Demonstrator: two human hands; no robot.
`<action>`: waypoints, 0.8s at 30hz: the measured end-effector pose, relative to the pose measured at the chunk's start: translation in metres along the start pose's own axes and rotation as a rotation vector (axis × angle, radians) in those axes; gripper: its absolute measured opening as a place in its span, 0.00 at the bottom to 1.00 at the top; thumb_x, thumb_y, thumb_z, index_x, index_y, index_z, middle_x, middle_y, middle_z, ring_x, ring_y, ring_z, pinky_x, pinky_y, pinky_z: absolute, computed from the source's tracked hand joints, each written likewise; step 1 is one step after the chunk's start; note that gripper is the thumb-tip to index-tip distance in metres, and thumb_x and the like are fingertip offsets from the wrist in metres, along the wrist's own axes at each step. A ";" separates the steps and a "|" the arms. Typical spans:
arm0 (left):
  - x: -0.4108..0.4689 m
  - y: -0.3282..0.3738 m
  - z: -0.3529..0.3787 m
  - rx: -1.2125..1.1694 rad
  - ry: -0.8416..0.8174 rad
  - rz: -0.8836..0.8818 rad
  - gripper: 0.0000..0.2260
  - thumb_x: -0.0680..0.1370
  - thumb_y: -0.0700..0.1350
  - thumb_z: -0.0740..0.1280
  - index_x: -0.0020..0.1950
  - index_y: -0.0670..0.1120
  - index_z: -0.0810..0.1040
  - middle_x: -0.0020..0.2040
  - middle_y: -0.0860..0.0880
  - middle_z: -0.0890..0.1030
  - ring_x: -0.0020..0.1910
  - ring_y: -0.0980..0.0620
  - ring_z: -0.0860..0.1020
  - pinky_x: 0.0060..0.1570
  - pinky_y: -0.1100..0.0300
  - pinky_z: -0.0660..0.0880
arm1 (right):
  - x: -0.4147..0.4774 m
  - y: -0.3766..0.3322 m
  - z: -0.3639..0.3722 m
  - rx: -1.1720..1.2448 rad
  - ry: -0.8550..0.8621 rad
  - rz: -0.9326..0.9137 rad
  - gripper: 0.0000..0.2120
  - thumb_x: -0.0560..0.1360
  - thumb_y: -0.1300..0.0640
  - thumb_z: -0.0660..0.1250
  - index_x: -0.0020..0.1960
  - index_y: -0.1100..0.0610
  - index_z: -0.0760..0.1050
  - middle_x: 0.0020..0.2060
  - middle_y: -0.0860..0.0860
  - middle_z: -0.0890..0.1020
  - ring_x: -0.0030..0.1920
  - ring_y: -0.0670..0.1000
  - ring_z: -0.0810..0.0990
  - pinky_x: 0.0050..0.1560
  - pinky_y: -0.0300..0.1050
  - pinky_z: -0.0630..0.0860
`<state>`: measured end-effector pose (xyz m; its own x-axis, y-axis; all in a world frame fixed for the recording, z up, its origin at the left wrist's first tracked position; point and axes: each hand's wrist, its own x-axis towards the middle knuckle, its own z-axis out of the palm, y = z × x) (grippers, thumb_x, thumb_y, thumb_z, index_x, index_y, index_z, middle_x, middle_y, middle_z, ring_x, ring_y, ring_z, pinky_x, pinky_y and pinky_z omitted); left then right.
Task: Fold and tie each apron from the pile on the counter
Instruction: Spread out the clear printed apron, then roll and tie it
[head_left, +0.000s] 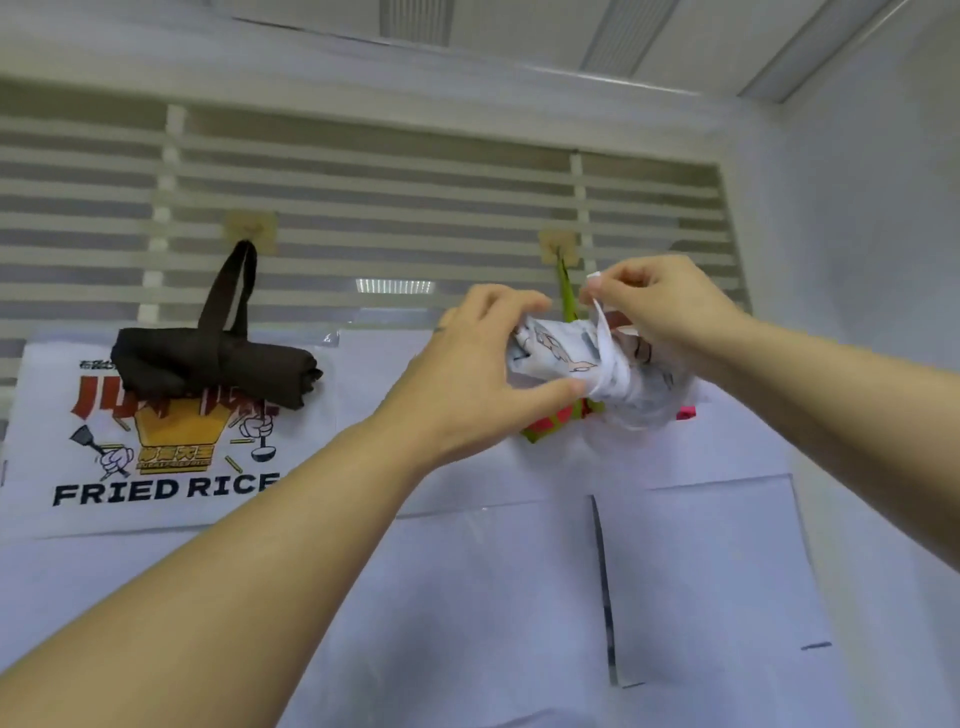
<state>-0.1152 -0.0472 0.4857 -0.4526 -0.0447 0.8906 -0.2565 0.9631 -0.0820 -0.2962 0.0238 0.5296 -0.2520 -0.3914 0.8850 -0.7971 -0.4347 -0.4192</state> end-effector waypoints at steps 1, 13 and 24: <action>0.005 -0.005 0.002 -0.021 -0.045 0.014 0.30 0.69 0.61 0.72 0.68 0.57 0.66 0.63 0.59 0.66 0.61 0.60 0.68 0.59 0.65 0.67 | 0.011 -0.002 -0.004 -0.041 0.025 -0.017 0.11 0.77 0.52 0.65 0.44 0.58 0.82 0.42 0.58 0.84 0.40 0.56 0.82 0.45 0.48 0.79; 0.113 -0.054 0.031 -0.299 -0.033 -0.207 0.27 0.75 0.49 0.68 0.73 0.52 0.63 0.67 0.51 0.69 0.62 0.54 0.73 0.59 0.59 0.73 | 0.140 0.002 -0.002 -0.513 -0.088 0.007 0.14 0.79 0.61 0.56 0.53 0.66 0.79 0.50 0.60 0.81 0.50 0.58 0.77 0.43 0.44 0.69; 0.148 -0.090 0.049 -0.361 -0.024 -0.293 0.26 0.79 0.42 0.62 0.76 0.49 0.59 0.70 0.48 0.68 0.58 0.52 0.73 0.45 0.68 0.71 | 0.195 0.028 0.028 -0.700 0.003 0.013 0.11 0.76 0.58 0.62 0.46 0.61 0.81 0.44 0.57 0.82 0.45 0.56 0.79 0.45 0.46 0.75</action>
<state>-0.2009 -0.1538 0.6025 -0.4265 -0.3308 0.8418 -0.0646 0.9395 0.3365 -0.3521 -0.0870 0.6850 -0.2648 -0.3905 0.8817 -0.9598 0.1952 -0.2018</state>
